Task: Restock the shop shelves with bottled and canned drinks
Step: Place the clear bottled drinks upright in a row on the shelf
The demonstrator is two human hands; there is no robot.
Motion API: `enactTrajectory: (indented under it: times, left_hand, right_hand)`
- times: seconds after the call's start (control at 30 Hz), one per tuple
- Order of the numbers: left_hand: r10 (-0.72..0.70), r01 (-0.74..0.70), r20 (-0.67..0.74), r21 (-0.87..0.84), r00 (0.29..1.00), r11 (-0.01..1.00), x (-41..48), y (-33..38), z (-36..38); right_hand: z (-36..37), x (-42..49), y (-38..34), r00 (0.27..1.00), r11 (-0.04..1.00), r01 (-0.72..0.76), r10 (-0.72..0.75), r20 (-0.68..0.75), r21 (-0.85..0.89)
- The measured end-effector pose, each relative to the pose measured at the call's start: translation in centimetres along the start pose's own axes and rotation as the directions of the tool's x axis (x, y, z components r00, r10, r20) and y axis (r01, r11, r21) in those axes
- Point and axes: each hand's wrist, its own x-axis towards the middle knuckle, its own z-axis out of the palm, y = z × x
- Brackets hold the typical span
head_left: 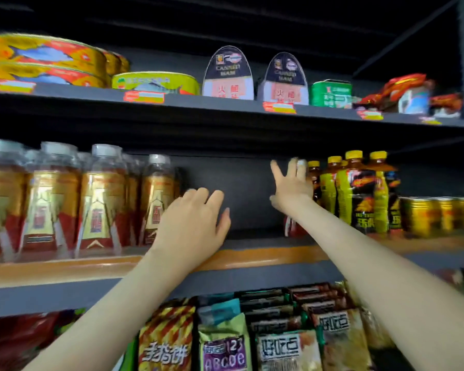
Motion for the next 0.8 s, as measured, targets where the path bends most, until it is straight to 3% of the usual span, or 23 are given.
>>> enactTrajectory:
  times: [0.07,0.2,0.3,0.53,0.63,0.8]
  left_hand:
    - [0.022,-0.022,-0.021,-0.034,1.0,0.999,-0.9,1.5,0.2]
    - [0.042,-0.043,-0.036,-0.041,0.998,0.998,-3.9,2.8,0.7]
    - [0.058,-0.058,-0.002,-0.009,0.998,0.998,-5.0,3.0,1.3]
    - [0.033,-0.033,-0.023,-0.009,0.999,0.999,-5.1,3.2,1.3]
    - [0.041,-0.041,-0.011,-0.021,0.999,0.999,-5.3,3.1,1.3]
    - [-0.051,0.053,0.014,-0.091,0.999,0.994,-5.0,3.0,0.2]
  right_hand:
    - [0.3,0.5,0.9,0.998,1.0,-0.026,0.026,-0.061,0.008]
    - [1.3,1.4,2.8,0.994,0.961,-0.08,0.057,0.095,0.266]
    - [2.1,1.4,3.6,0.997,0.938,-0.048,0.024,0.071,0.344]
    - [0.6,-1.2,3.5,0.959,0.852,0.285,-0.257,-0.124,0.44]
    - [-1.2,-3.5,3.6,0.88,0.782,0.465,-0.358,-0.311,0.415]
    - [-6.2,-8.2,4.2,0.648,0.656,0.708,-0.459,-0.607,0.26]
